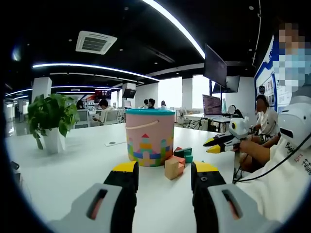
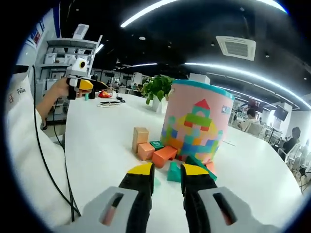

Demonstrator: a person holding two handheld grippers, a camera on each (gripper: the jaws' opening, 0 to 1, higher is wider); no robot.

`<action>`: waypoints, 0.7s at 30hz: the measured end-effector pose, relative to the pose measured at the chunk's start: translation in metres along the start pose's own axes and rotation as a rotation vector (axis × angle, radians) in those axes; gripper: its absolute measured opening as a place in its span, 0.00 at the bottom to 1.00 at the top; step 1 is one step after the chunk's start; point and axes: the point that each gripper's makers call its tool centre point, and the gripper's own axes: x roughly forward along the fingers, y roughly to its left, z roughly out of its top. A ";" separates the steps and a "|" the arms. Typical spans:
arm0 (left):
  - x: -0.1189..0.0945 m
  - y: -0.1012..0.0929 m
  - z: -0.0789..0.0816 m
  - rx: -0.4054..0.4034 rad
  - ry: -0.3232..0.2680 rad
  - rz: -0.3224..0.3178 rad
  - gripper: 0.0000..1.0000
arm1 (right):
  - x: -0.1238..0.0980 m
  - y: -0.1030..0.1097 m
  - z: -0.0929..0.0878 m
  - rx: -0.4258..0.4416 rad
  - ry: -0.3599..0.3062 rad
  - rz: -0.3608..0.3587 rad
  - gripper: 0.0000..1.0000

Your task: Arrange the toys in the designated storage area by placing each visible toy with the group until no toy remains scattered across the table.

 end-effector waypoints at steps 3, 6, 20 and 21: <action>0.000 0.000 0.000 0.001 0.000 -0.001 0.44 | -0.001 0.001 0.000 0.015 0.003 0.005 0.19; 0.000 0.000 0.001 0.004 0.000 -0.002 0.44 | 0.001 0.009 -0.012 0.120 0.062 0.016 0.18; -0.001 -0.002 0.004 0.012 -0.007 0.000 0.44 | 0.031 0.042 -0.033 0.183 0.119 0.040 0.33; 0.000 -0.002 0.003 0.010 -0.006 0.000 0.44 | 0.034 0.045 -0.032 0.164 0.112 0.045 0.34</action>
